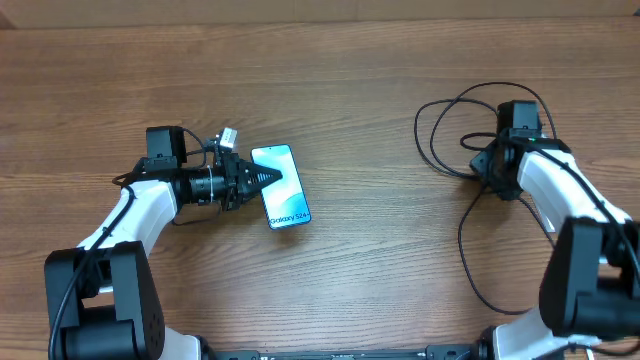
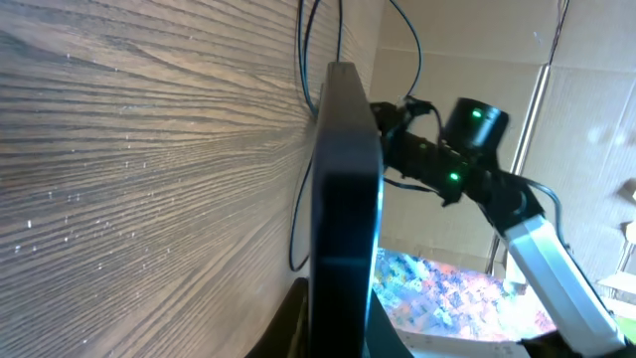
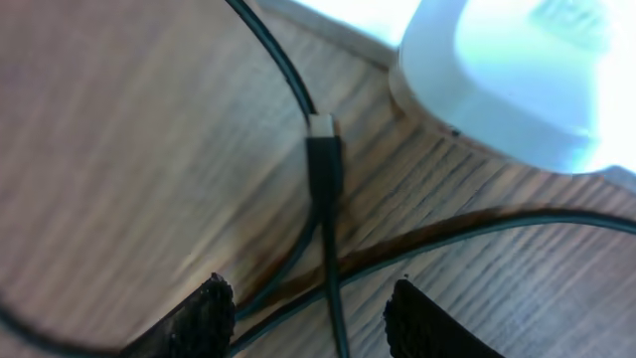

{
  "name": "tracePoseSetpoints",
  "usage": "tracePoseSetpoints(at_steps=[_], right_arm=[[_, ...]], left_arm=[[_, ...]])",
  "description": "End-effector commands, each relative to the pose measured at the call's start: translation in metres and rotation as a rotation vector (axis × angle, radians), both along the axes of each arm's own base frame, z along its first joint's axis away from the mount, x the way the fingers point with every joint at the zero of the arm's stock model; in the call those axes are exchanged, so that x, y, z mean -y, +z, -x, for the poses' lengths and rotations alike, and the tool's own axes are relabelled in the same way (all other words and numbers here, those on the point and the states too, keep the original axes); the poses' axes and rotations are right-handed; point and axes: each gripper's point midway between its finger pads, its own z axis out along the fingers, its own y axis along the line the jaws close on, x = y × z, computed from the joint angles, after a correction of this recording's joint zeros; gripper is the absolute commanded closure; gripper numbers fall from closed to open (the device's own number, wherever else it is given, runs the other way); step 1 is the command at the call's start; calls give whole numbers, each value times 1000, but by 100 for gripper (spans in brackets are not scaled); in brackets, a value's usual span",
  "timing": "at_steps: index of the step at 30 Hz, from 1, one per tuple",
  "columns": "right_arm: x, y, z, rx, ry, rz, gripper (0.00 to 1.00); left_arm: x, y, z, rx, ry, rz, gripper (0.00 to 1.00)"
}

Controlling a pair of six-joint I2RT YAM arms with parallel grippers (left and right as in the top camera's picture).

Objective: Plug charger to phone and switch on socket
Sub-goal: 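Move the right gripper to the black cable near the power strip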

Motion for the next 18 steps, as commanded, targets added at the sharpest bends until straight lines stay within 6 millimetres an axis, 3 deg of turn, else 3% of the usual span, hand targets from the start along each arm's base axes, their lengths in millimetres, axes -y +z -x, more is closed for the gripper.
tracePoseSetpoints(at_steps=[1,9,18], right_arm=[[8,-7,-1,-15,0,37,51],[19,-2,-14,42,-16,82,51],[22,-7,-10,31,-9,75,57]], left_arm=[[4,12,0,37,-29,46,96],[4,12,0,37,-29,46,96],[4,12,0,37,-28,45,96]])
